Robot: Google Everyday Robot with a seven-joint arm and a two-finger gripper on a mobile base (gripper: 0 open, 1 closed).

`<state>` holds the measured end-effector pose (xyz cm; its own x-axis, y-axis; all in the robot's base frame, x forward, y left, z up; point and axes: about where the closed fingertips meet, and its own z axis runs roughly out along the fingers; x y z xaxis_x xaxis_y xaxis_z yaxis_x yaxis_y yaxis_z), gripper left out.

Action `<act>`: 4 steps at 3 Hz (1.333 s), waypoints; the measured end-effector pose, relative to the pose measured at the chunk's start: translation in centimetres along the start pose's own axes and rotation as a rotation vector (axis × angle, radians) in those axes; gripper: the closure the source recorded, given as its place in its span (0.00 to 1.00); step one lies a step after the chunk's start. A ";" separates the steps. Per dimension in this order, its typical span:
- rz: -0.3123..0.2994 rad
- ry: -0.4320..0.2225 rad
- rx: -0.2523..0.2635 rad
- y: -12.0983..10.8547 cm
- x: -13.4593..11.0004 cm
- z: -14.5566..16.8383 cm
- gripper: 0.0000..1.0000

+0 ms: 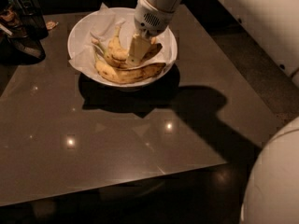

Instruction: Pick banana from white bowl

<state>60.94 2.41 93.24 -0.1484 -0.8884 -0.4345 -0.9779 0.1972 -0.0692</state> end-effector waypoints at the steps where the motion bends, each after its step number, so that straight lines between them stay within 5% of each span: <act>1: -0.038 -0.066 -0.029 3.4 -0.5 -1.7 1.00; 2: -0.068 -0.165 -0.047 7.0 -0.3 -2.6 1.00; 4: -0.093 -0.171 -0.040 9.0 -1.2 -4.0 1.00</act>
Offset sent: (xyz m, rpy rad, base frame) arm -0.1119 0.0037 0.0257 0.2907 -0.0542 0.1276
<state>51.70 3.56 96.71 -0.0335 -0.8177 -0.5747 -0.9919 0.0979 -0.0814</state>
